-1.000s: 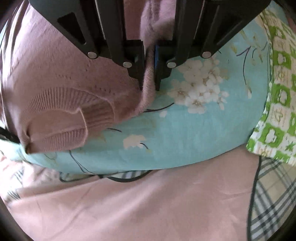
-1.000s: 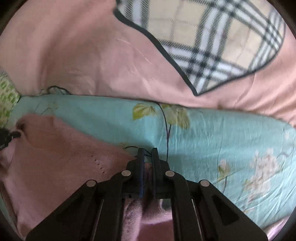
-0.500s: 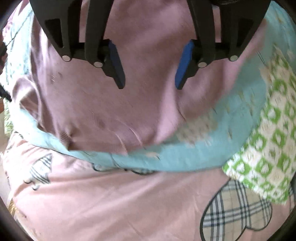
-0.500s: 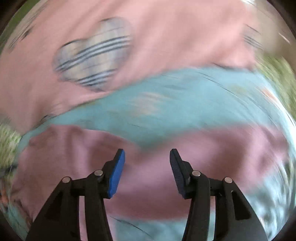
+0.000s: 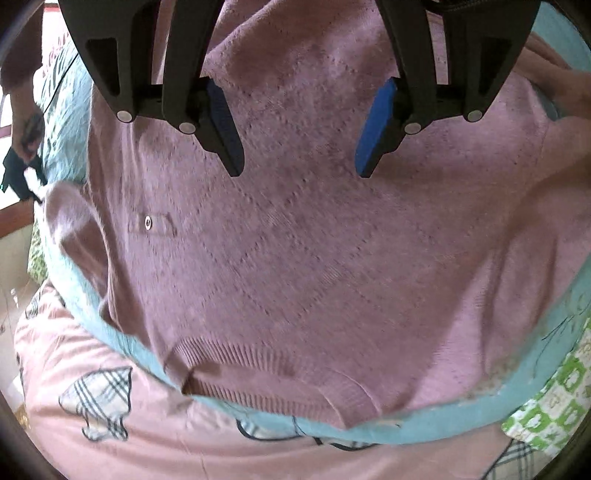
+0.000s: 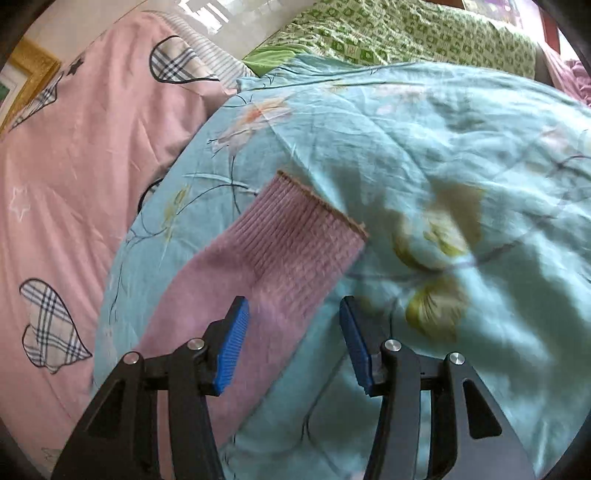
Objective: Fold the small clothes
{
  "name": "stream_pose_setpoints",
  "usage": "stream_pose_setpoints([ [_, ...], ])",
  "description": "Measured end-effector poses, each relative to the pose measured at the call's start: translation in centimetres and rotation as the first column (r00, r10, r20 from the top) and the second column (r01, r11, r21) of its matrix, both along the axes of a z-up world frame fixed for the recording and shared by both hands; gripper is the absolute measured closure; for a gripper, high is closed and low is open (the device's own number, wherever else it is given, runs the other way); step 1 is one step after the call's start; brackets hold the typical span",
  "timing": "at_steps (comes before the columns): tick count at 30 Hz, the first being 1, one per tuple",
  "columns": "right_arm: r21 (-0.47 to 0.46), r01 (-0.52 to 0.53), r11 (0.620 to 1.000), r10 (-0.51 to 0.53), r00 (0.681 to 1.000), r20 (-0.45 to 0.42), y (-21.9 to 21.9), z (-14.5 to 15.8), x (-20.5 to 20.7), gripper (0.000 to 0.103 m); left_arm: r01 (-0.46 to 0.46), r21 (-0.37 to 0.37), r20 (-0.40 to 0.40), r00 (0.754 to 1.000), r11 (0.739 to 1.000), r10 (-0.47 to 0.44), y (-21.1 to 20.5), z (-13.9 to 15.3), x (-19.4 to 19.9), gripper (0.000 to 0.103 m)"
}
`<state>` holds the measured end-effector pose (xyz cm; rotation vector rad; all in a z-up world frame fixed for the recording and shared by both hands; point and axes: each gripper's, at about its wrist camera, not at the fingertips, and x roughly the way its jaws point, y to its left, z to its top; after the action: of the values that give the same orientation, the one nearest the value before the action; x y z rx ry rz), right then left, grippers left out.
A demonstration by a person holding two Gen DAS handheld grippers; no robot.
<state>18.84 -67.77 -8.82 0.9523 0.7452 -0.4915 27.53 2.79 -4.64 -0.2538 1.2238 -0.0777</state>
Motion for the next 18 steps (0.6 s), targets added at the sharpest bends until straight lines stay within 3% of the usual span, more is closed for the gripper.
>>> stream_pose_setpoints([
  [1, -0.015, -0.011, 1.0, 0.011, 1.0, 0.006, 0.1, 0.0, 0.3, 0.053, 0.008, 0.006, -0.003, 1.0, 1.0, -0.008, -0.1, 0.0, -0.2, 0.04],
  [3, -0.057, -0.05, 0.997, 0.05, 0.999, -0.002, 0.9, 0.0, 1.5, 0.089, 0.027, 0.02, -0.004, 1.0, 0.999, -0.026, -0.4, 0.0, -0.3, 0.04],
  [6, -0.131, -0.132, 0.983, 0.135, 0.991, 0.011, 3.7, 2.0, 1.9, 0.092, 0.031, 0.047, -0.009, 0.999, 0.998, -0.031, 0.0, -0.4, -1.0, 0.04],
  [9, -0.188, -0.225, 0.956, 0.246, 0.964, 0.1, 8.0, 5.4, 2.0, 0.092, -0.002, 0.034, -0.017, 1.0, 0.999, 0.003, 1.7, -0.6, -2.5, 0.04],
  [13, -0.192, -0.403, 0.895, 0.441, 0.867, 0.233, 16.0, 9.4, 2.0, 0.092, -0.032, 0.024, -0.038, 0.999, 0.999, 0.033, 4.3, -1.1, -5.2, 0.036],
  [18, -0.138, -0.642, 0.754, 0.642, 0.674, 0.366, 28.6, 12.0, 3.1, 0.092, -0.058, 0.037, -0.073, 0.995, 0.998, 0.061, 8.1, -1.9, -9.6, 0.036],
])
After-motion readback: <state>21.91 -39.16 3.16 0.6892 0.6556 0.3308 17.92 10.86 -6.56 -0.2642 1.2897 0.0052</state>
